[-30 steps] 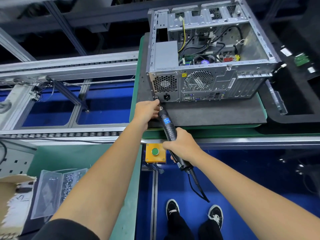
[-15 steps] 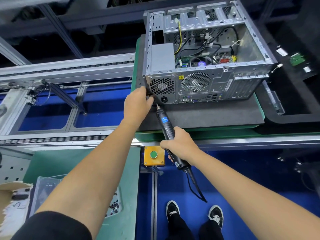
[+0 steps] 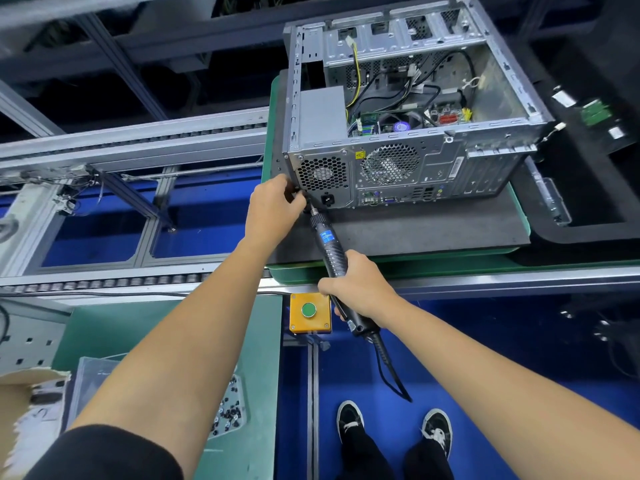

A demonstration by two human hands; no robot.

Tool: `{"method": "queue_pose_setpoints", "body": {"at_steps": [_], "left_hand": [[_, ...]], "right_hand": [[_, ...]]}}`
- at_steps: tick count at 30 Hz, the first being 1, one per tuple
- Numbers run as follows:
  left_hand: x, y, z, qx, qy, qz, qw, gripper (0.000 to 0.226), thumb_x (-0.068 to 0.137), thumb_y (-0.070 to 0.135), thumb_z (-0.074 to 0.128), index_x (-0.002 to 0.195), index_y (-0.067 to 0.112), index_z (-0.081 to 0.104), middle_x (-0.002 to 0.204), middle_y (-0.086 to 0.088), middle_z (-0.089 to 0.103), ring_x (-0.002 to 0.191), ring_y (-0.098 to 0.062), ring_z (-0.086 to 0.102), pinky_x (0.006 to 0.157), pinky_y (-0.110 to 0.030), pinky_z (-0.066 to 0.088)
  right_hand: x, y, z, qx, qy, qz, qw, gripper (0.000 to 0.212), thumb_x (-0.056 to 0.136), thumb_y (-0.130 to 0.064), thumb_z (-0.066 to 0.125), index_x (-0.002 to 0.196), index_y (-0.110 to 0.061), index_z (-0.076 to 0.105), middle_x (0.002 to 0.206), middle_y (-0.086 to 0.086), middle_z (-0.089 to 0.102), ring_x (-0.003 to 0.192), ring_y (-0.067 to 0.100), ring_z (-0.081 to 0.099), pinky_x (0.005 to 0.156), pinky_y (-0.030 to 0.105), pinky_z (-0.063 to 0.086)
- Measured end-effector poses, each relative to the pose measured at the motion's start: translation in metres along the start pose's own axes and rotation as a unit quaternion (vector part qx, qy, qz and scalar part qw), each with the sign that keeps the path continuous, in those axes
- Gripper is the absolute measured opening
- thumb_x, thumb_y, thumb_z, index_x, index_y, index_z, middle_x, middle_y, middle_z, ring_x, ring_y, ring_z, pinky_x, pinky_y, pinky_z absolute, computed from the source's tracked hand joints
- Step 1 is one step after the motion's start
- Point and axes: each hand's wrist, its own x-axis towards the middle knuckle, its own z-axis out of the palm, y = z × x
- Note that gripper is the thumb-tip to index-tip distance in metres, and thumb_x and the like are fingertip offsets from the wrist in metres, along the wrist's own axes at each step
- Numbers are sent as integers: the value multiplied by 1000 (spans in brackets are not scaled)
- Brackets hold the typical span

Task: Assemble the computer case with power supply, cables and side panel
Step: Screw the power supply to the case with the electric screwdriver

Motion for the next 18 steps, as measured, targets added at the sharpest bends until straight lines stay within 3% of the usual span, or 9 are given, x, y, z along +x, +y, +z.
{"method": "queue_pose_setpoints", "body": {"at_steps": [11, 18], "left_hand": [[-6, -2, 6, -49, 13, -27, 998, 16, 89, 25, 60, 91, 9, 62, 81, 2, 59, 76, -14, 44, 60, -19, 30], [-9, -2, 7, -81, 21, -35, 996, 18, 93, 23, 60, 92, 5, 63, 85, -9, 65, 82, -25, 58, 71, -36, 50]], "right_hand": [[1, 6, 0, 1, 0, 4, 1000, 35, 76, -16, 72, 99, -13, 45, 95, 18, 63, 58, 24, 61, 67, 47, 60], [1, 11, 1, 0, 3, 6, 1000, 36, 75, -17, 73, 99, -11, 46, 89, 12, 59, 63, 25, 59, 68, 49, 59]]}}
